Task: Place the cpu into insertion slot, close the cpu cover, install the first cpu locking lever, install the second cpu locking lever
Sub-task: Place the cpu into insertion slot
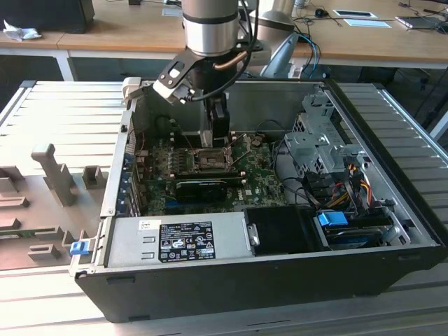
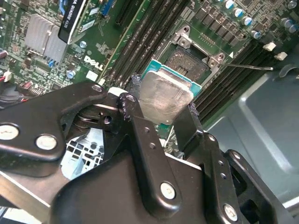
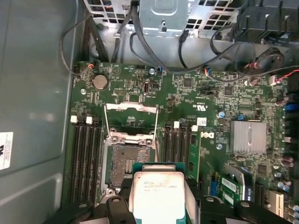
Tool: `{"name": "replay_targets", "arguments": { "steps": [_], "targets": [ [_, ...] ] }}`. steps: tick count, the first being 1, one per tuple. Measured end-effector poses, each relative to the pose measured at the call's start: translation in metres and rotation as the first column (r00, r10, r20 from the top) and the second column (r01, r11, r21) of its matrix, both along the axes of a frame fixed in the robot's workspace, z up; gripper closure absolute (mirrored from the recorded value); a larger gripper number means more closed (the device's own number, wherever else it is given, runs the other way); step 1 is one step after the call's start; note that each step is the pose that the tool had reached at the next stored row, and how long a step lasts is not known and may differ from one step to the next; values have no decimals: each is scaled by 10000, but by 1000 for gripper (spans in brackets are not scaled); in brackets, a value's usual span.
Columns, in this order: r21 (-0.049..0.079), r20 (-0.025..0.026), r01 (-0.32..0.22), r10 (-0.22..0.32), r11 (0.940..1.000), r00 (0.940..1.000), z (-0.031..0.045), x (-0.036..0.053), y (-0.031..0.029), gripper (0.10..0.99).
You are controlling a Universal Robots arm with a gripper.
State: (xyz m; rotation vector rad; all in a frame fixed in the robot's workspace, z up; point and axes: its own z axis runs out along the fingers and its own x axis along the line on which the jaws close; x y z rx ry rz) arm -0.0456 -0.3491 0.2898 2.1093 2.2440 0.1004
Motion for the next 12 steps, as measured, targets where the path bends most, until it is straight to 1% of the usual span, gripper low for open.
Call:
{"name": "replay_targets", "arguments": {
  "steps": [6,7,9,11,12],
  "targets": [
    [0,1,-38,38,10000,10000,-137,-3,4,557],
    [-1,1,-42,42,10000,10000,-184,-4,12,557],
    [-2,0,-46,46,10000,10000,-230,-4,46,557],
    [-1,1,-40,40,10000,10000,-299,-4,125,557],
    [-1,0,35,-35,10000,10000,-343,-4,150,557]
  ]
}}
